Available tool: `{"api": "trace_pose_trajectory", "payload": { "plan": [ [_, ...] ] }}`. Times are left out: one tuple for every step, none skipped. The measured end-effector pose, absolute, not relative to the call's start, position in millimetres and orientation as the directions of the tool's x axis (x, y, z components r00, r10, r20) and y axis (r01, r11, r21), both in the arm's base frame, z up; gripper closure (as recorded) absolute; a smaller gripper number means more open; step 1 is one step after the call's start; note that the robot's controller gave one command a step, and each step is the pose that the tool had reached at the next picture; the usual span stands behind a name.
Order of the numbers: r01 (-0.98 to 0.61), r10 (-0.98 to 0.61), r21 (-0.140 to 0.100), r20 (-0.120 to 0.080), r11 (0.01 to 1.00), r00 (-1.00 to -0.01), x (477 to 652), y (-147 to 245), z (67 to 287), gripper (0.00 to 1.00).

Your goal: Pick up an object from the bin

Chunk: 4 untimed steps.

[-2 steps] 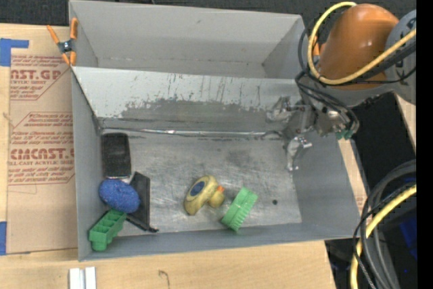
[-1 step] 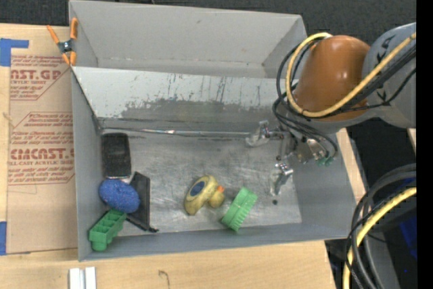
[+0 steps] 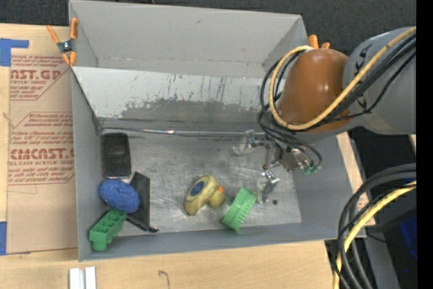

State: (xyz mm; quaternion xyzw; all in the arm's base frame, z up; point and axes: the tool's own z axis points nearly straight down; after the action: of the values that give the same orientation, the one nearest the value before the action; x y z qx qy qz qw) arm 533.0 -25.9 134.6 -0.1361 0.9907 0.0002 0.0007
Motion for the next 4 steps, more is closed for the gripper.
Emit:
{"api": "trace_pose_trajectory", "payload": {
  "plan": [
    [-0.409, -0.409, -0.001, -0.003, 0.913, -0.913, 531.0, 31.7, 85.6, 0.00],
    [-0.714, -0.714, -0.006, 0.004, 0.701, -0.701, 545.0, 59.4, 75.7, 1.00],
    [-0.713, -0.713, -0.006, 0.004, 0.701, -0.701, 545.0, 59.4, 75.7, 1.00],
    [-0.713, -0.713, -0.004, 0.004, 0.701, -0.701, 544.7, 59.2, 76.9, 1.00]
  ]
}}
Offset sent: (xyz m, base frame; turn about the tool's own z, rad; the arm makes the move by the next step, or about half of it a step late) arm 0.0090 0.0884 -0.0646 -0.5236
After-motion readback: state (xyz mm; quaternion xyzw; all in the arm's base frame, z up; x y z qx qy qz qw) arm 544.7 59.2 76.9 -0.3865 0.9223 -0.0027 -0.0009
